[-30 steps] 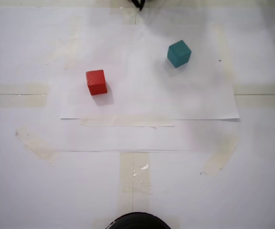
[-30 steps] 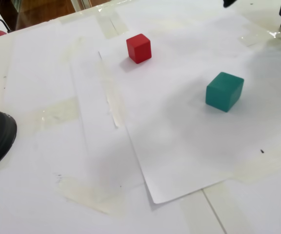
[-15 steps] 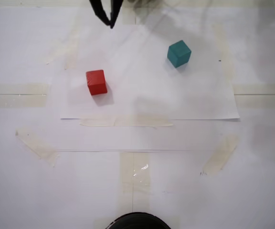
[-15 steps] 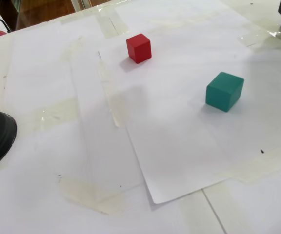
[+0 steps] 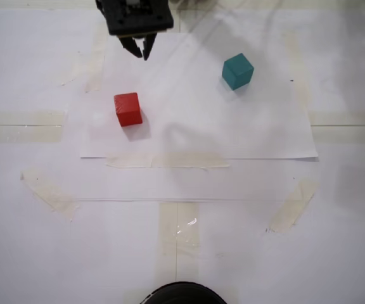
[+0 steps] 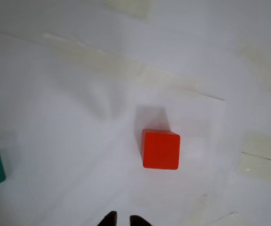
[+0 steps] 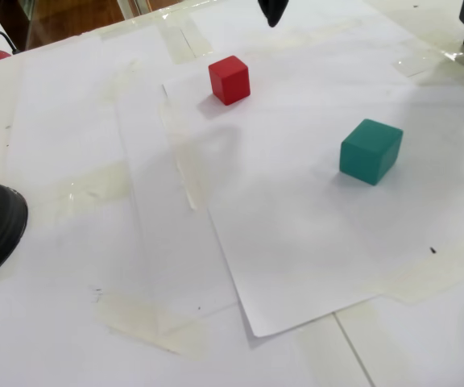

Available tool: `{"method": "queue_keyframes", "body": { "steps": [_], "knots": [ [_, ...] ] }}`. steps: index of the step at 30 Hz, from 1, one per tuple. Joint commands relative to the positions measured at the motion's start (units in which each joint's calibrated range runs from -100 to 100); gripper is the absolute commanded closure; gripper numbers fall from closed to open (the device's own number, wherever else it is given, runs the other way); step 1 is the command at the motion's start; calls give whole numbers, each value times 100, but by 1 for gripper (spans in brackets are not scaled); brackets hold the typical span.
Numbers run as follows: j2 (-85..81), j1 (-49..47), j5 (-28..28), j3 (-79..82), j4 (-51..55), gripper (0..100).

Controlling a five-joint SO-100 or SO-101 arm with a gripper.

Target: Put the red cube on the top of the blue cube.

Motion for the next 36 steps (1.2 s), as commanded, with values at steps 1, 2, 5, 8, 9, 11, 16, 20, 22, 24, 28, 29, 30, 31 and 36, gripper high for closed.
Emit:
{"method": "queue_keyframes", "body": {
  "steps": [1, 2, 5, 8, 9, 11, 16, 20, 22, 24, 28, 29, 30, 31, 36],
  "knots": [
    [22, -49, -122, -529, -97, 87],
    [48, -49, -142, -538, -113, 86],
    [159, -87, -186, -593, -195, 83],
    [331, -155, -254, -620, -301, 79],
    [408, -178, -264, -629, -358, 78],
    [597, -216, -288, -684, -488, 76],
    [940, -254, -176, -829, -798, 73],
    [1181, -170, -93, -974, -872, 73],
    [1301, -132, -49, -1101, -872, 73],
    [1429, -102, -20, -1219, -872, 73],
    [1678, -19, 39, -1455, -888, 73],
    [1747, -4, 54, -1528, -880, 73],
    [1807, 19, 59, -1600, -855, 73],
    [1867, 42, 63, -1655, -839, 73],
    [2056, 95, 78, -1700, -872, 73]
  ]
}}
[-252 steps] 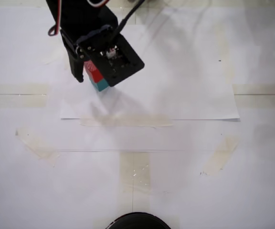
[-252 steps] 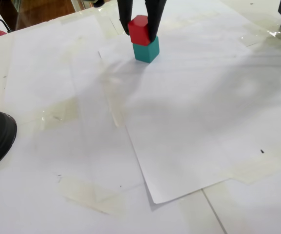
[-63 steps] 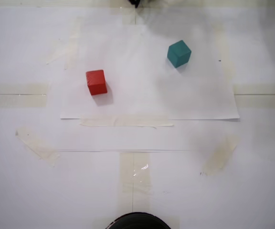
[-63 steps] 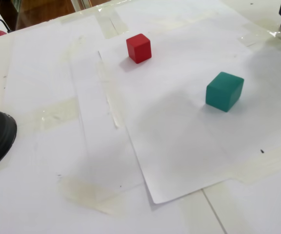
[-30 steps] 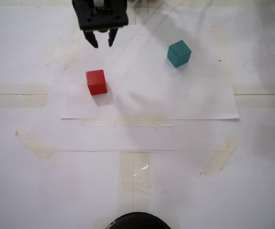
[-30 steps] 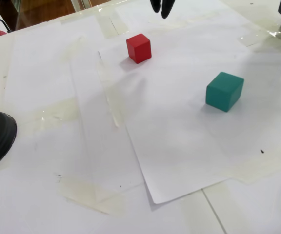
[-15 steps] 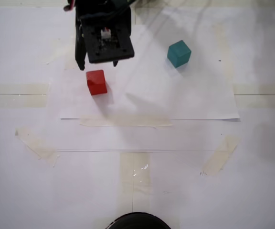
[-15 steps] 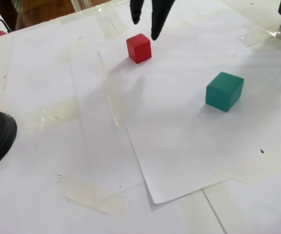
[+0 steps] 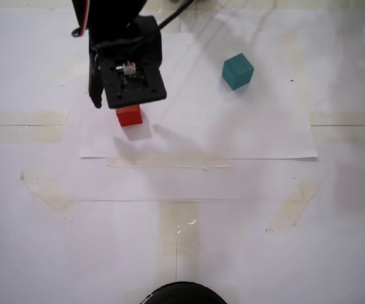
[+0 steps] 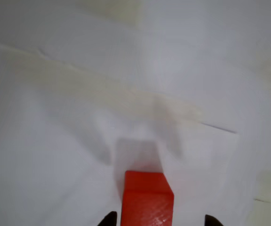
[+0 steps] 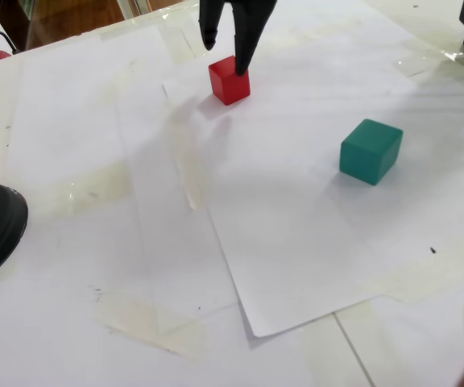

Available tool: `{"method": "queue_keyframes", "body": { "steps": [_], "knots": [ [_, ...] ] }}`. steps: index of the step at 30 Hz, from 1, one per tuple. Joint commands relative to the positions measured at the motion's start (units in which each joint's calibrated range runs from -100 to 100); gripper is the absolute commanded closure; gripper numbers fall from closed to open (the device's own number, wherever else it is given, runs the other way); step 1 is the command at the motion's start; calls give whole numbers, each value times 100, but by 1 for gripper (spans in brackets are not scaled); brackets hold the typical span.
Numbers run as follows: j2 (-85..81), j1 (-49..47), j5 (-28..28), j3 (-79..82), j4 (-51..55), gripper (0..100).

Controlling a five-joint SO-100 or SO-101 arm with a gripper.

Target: Put the red cube on the top of the blue cube.

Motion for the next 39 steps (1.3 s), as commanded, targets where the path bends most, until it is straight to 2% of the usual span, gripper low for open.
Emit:
{"method": "queue_keyframes", "body": {
  "steps": [1, 17, 33, 39],
  "knots": [
    [34, 117, 29, -535, -115, 73],
    [592, 33, -10, -544, -295, 74],
    [601, -5, -63, -498, -360, 81],
    [558, -27, -103, -453, -368, 87]
  ]
}}
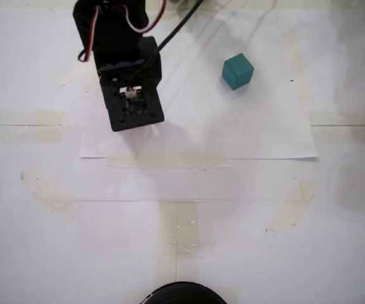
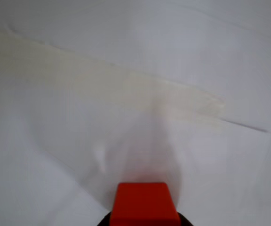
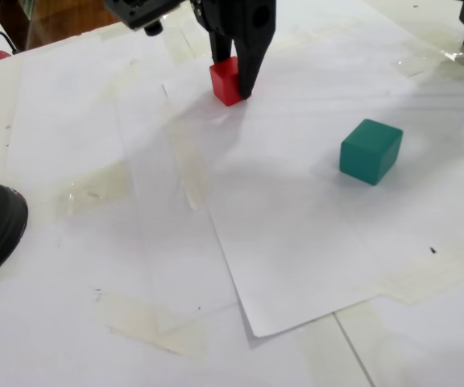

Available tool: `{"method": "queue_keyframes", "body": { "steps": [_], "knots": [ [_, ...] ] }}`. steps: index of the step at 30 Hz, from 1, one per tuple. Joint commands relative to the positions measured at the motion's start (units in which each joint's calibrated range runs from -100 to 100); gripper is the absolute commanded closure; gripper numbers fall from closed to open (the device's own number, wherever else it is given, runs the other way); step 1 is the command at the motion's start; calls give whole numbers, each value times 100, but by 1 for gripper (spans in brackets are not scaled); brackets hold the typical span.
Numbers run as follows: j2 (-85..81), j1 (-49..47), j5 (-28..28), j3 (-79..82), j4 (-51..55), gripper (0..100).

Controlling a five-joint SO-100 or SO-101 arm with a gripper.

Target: Put the red cube on the top of the blue cube.

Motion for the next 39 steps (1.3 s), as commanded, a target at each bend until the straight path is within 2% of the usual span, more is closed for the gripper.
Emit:
{"method": "queue_keyframes", "body": {
  "steps": [1, 11, 18, 22, 32, 39],
  "knots": [
    [-154, -49, -73, -362, -100, 88],
    [-1252, -307, -274, 228, 137, 89],
    [-2480, -655, -464, 473, 968, 89],
    [-3106, -988, -635, 591, 1474, 89],
    [-4025, -1965, -908, 1299, 1857, 89],
    [-4102, -2570, -918, 845, 2803, 90]
  ]
}}
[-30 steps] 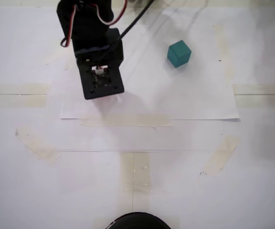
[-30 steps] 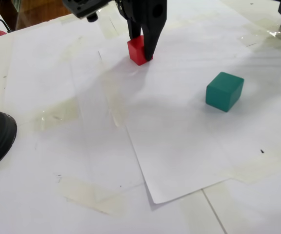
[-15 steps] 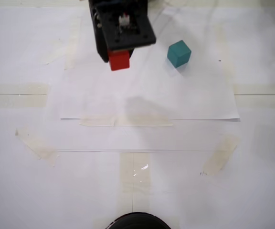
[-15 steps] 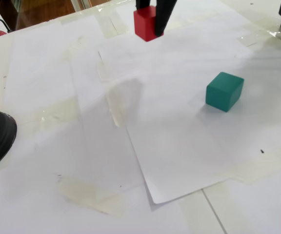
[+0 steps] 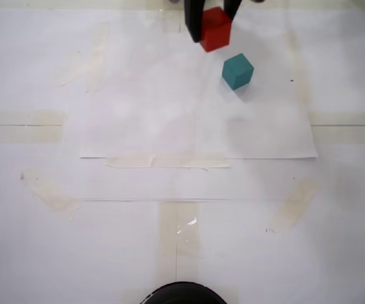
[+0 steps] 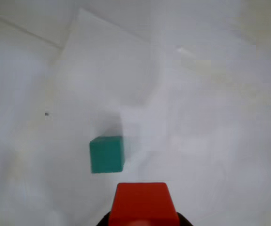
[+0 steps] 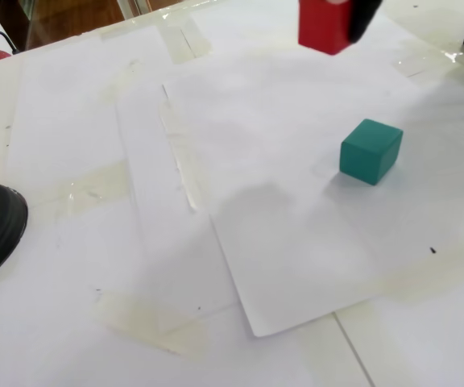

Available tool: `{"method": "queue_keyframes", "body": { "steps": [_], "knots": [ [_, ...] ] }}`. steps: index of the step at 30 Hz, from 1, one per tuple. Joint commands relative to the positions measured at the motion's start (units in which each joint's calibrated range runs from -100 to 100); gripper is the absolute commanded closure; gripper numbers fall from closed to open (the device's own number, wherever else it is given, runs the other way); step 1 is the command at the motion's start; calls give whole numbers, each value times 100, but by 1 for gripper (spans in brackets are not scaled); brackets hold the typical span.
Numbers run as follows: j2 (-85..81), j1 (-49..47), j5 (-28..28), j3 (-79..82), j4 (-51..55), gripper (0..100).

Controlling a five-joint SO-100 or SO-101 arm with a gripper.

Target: Put the red cube on the top of the blue cube.

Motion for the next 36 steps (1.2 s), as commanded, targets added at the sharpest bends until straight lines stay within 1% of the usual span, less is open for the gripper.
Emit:
{"method": "queue_keyframes", "body": {
  "steps": [1, 7, 17, 27, 36],
  "knots": [
    [-483, -439, -44, -483, 721, 90],
    [-501, -787, -112, -356, 770, 90],
    [-458, -1188, -479, 388, -168, 90],
    [-406, -1059, -611, 1269, -1040, 90],
    [-89, -999, -615, 1350, -1480, 90]
  ]
}}
